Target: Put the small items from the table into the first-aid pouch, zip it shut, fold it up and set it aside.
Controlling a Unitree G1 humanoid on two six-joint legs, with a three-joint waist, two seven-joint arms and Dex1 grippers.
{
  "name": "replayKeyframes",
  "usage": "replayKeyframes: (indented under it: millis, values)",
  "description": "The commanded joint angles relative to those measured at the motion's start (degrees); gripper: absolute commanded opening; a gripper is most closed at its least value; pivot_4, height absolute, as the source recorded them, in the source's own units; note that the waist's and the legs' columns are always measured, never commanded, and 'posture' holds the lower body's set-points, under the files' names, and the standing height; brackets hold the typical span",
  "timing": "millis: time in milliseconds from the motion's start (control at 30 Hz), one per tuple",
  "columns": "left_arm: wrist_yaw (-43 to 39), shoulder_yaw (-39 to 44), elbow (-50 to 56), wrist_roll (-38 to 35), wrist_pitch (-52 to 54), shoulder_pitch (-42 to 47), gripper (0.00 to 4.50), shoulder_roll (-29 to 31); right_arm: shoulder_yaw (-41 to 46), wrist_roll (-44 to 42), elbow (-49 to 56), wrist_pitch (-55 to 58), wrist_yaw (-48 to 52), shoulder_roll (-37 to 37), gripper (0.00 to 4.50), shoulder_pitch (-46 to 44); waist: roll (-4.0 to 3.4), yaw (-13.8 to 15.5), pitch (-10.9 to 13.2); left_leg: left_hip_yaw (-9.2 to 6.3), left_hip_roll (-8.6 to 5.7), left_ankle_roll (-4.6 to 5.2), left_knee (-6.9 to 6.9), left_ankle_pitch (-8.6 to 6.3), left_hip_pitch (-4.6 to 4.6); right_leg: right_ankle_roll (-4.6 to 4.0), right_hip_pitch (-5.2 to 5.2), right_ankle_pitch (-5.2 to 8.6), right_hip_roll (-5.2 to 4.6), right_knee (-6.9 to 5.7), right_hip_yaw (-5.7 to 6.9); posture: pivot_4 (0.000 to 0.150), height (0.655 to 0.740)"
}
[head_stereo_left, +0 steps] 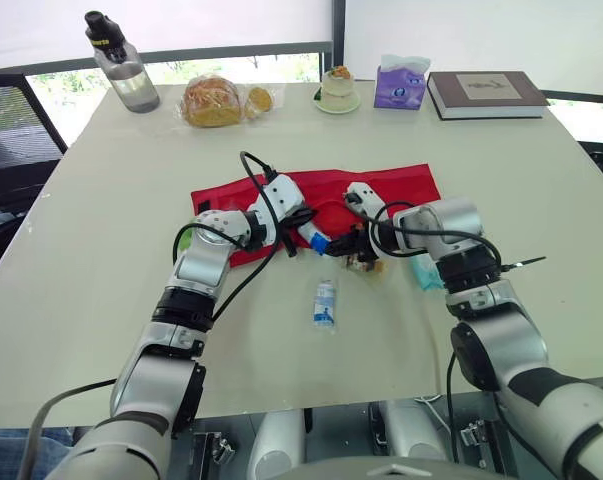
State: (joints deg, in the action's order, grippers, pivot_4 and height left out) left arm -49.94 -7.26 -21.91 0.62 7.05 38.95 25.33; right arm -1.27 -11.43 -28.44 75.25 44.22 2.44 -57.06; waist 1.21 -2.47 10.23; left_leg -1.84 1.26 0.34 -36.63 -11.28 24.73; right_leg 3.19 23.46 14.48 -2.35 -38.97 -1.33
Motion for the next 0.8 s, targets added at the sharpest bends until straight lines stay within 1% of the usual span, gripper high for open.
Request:
replayKeyframes:
  millis: [33,200,367,467,600,700,800]
  values:
    - [-0.3,-0.5,3.3,-1.3,-0.2,0.0,0.0,-0.9,0.3,-2.6,-2.6,0.8,-1.4,-1.4,0.02,-0.3,0.0,0.0,0.0,0.01,0.0,0.0,0.05,0.0,-0.02,0.0,0.0,0.0,0.0,0.01,-0.02,0.15,0.7332]
    - [1.1,0.7,2.3,-1.2,-0.2,0.6,0.0,-0.5,0.0,-4.9,0.6,3.6,-2.0,0.6,0.02,0.9,0.0,0.0,0.0,0.01,0.0,0.0,0.07,0.0,-0.02,0.0,0.0,0.0,0.0,0.01,-0.01,0.15,0.7332]
    - [2.3,0.9,0.4,-0.9,-1.1,1.5,0.0,-0.4,-2.1,-7.9,7.5,8.3,-2.5,3.3,0.02,4.0,-0.01,0.1,0.0,0.02,-0.01,0.0,0.06,0.0,0.03,0.0,0.01,0.0,-0.01,0.06,-0.02,0.15,0.7332]
    - [2.7,0.9,-0.4,-0.9,-1.5,2.0,0.0,-0.6,-1.3,-9.7,10.5,11.6,-3.9,3.7,0.02,5.4,-0.01,0.2,0.0,0.0,-0.02,0.0,0.06,0.0,0.04,0.0,0.01,0.0,-0.02,0.06,0.0,0.15,0.7332]
    - [2.9,0.8,-0.6,-1.1,-1.8,2.2,0.0,-0.8,4.2,-11.1,10.0,15.5,-7.1,2.5,0.02,5.4,-0.01,0.2,0.0,-0.01,-0.02,0.0,0.06,0.0,0.03,0.0,0.01,0.0,-0.02,0.03,0.01,0.15,0.7332]
    - [3.0,1.0,-0.1,-1.6,-1.9,1.9,0.0,-1.3,6.6,-10.7,8.2,15.3,-9.6,2.6,0.02,4.9,0.0,0.2,0.0,-0.01,-0.02,0.0,0.06,0.0,0.03,0.0,0.01,0.0,-0.02,0.04,0.01,0.15,0.7332]
    - [3.5,1.4,0.4,-2.0,-1.7,1.6,0.0,-1.6,11.1,-10.6,4.8,15.2,-12.3,2.1,0.02,3.3,0.0,0.3,0.0,0.0,-0.03,0.0,0.06,0.0,0.03,0.0,0.0,0.0,-0.03,0.04,0.0,0.15,0.7332]
